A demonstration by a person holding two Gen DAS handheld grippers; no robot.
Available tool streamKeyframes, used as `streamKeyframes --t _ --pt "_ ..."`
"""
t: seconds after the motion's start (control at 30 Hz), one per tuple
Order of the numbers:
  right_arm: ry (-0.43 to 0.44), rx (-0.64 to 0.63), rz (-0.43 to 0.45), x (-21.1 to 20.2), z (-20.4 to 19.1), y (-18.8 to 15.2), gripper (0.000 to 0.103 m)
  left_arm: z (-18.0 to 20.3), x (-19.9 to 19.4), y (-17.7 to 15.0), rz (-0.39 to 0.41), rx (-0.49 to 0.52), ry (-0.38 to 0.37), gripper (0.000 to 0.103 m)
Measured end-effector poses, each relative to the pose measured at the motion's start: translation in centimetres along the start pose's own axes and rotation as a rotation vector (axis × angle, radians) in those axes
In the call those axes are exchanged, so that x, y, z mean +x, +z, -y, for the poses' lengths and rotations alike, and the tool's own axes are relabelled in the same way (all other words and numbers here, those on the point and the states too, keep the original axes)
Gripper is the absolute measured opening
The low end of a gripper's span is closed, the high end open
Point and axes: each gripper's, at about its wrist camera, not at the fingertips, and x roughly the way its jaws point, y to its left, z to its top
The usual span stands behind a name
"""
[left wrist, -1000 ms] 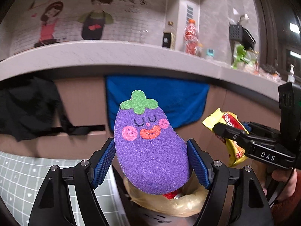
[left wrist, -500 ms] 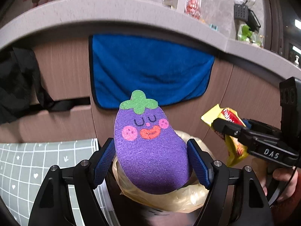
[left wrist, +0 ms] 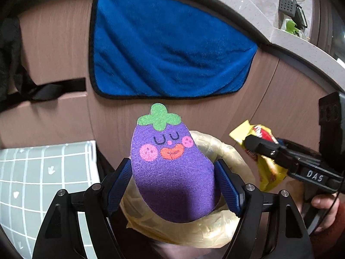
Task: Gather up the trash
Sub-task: 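Open both tools to drop the wafer packet and sponge into the bin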
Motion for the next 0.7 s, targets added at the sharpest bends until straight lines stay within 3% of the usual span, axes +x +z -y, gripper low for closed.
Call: streamKeyframes --t 0.13,0.27,0.5,0.7 --pt "-0.021 0.046 0.008 0.9 1.0 -0.2 0.061 -0.5 1.0 0.2 -0.028 -0.011 -0.039 0.081" --pt "-0.047 0.062 0.02 1.0 1.7 -0.4 0.067 -1.2 1.1 0.5 -0.016 -0.05 -0.054 0.081" --pt "-0.051 0.091 0.063 -0.4 1.9 -0.2 0.068 -0.4 1.3 1.3 -0.025 -0.023 -0.126 0.082" --pt "-0.107 0.075 0.132 -3.7 1.4 -0.2 0.068 0.9 1.3 0.6 0.022 0.044 -0.07 0.082"
